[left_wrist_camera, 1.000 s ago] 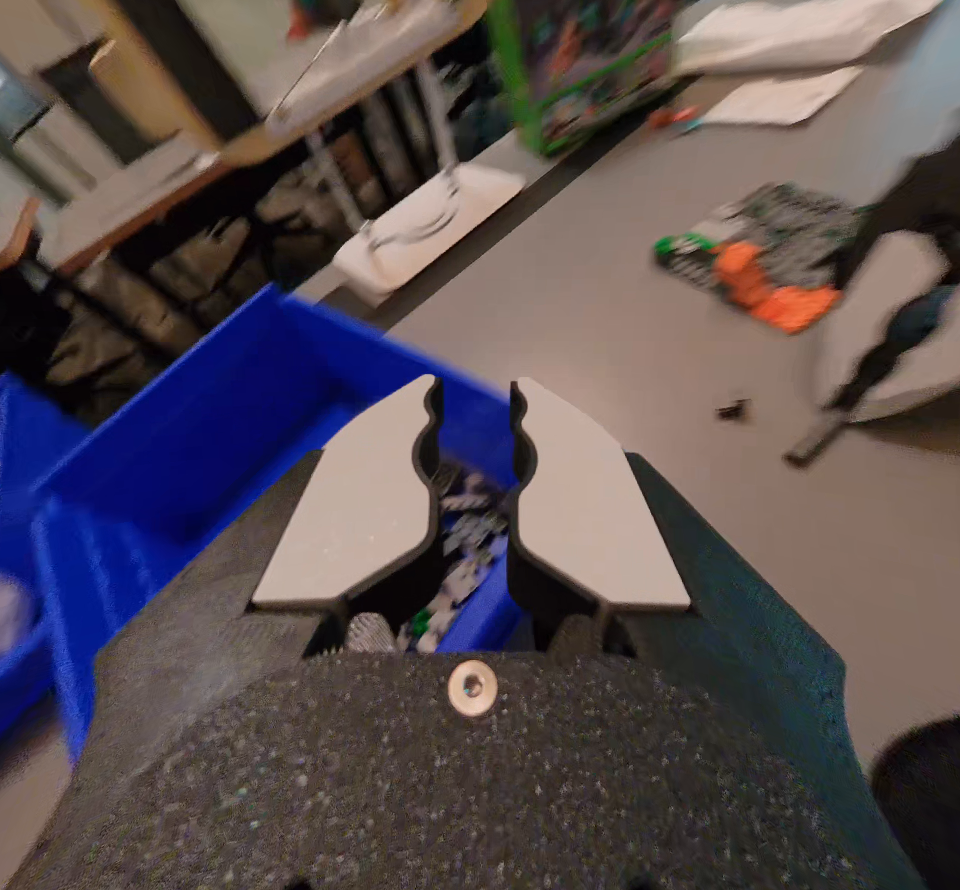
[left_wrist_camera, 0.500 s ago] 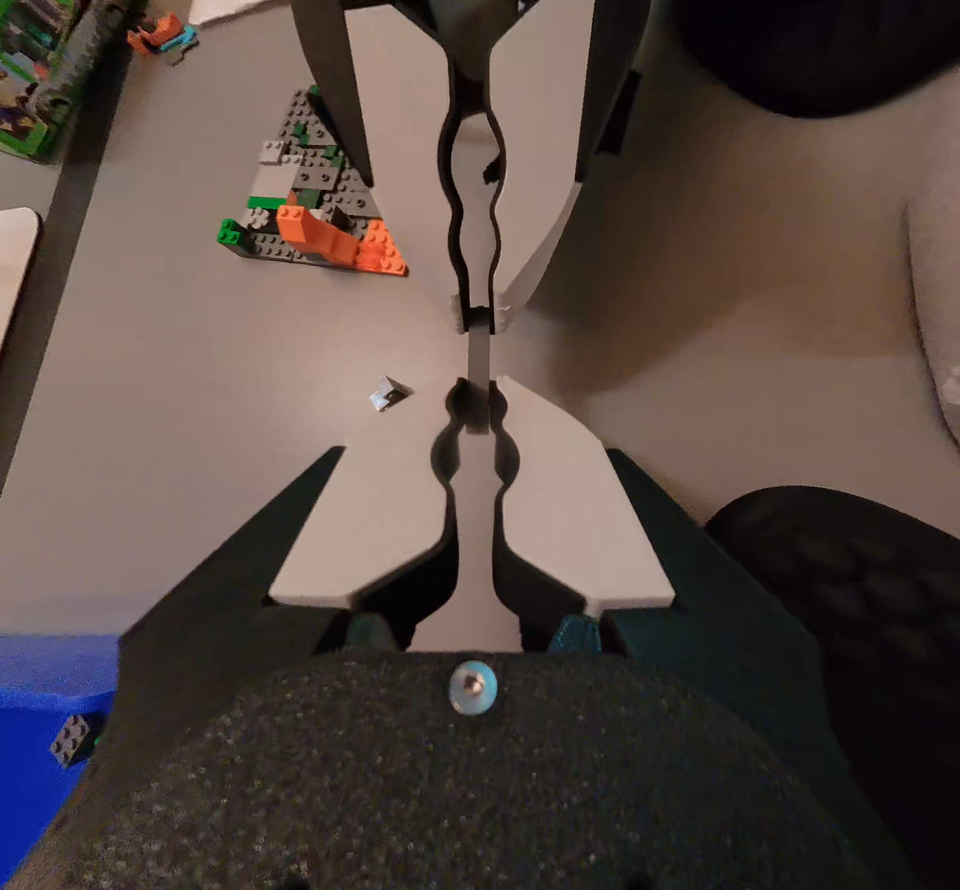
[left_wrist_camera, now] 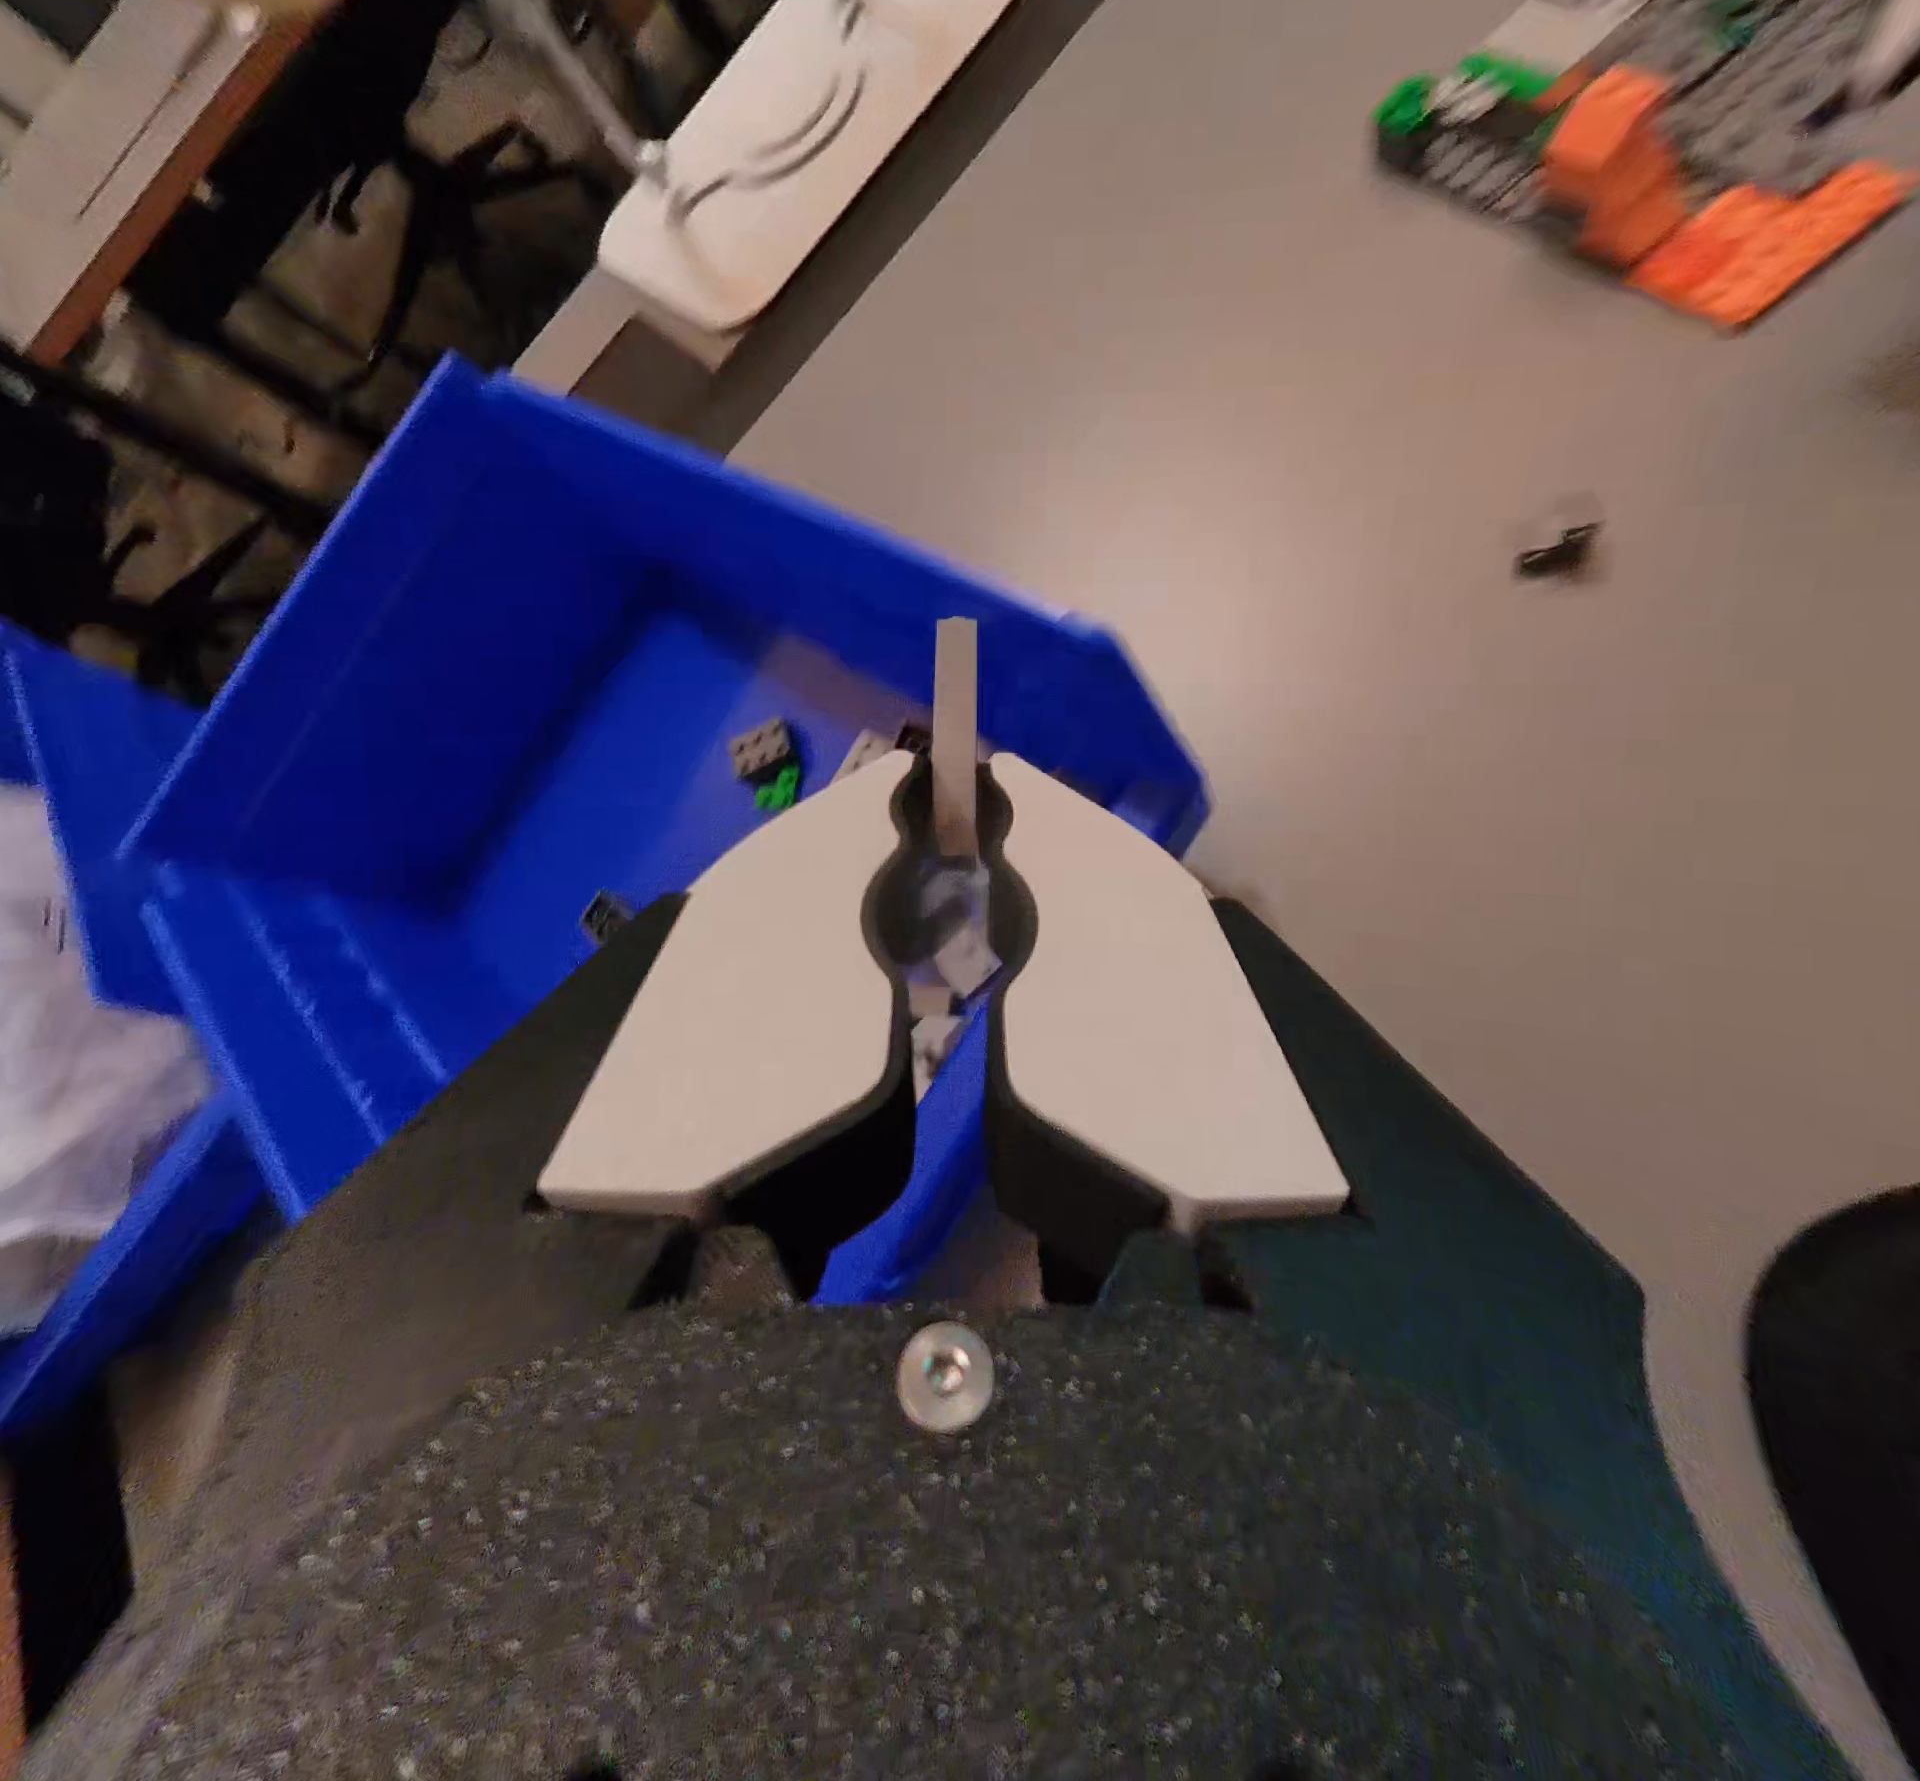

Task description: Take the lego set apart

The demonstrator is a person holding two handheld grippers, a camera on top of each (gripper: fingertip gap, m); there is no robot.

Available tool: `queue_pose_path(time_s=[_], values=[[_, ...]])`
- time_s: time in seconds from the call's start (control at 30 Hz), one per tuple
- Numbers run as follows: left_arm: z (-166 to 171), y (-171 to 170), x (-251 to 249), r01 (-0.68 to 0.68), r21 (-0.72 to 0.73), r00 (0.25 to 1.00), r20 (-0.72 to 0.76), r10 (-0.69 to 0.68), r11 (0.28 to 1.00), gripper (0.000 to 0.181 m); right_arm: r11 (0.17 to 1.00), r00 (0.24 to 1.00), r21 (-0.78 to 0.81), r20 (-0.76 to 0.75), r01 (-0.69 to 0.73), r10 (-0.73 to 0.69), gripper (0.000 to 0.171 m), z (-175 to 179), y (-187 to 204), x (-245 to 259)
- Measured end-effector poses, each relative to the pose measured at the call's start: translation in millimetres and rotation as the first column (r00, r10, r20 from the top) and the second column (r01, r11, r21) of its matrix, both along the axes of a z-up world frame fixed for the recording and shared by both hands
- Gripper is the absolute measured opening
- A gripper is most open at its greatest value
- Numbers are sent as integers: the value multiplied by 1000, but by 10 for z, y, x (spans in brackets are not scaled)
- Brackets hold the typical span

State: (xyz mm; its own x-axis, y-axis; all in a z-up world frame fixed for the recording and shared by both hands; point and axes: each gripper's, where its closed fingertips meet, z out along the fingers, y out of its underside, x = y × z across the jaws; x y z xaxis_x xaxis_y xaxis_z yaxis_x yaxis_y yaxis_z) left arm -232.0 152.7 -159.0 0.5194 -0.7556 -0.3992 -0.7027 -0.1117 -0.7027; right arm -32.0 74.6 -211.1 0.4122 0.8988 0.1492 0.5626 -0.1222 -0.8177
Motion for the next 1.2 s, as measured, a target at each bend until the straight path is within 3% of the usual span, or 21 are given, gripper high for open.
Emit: queue_pose_path(time_s=[0.1,0.2,0.33,0.47,0.6,0.77,0.87,0.93,1.03,1.2], values=[[-91,168,-155,-101,4,995,-15,101,995,14,992,993,42,-28,117,-116,15,38,140,277],[14,228,-113,-113,70,993,29,112,991,26,961,964,90,-66,262,-256,15,91,299,614],[298,75,171,2,186,995,99,-20,983,25,908,904,61,-143,414,-402,19,109,459,1032],[305,-370,709,243,66,950,187,-251,968,26,862,850,18,-179,506,-495,27,64,583,1334],[-120,-650,1093,377,-130,923,139,-360,917,30,843,823,-2,-218,538,-525,28,55,627,1439],[-846,-621,1329,297,-302,951,12,-308,906,32,852,826,1,-246,523,-507,26,83,617,1394],[-1063,-593,1389,258,-369,963,25,-268,893,30,858,835,12,-239,513,-496,26,83,606,1363],[-1074,-592,1425,265,-387,963,60,-263,883,17,860,837,17,-237,511,-493,25,86,602,1354],[-1031,-563,1388,262,-343,962,18,-273,902,17,859,836,13,-239,511,-494,25,84,602,1360],[-390,-459,1244,242,-169,969,100,-228,955,17,857,831,-2,-241,515,-501,25,53,612,1376]])
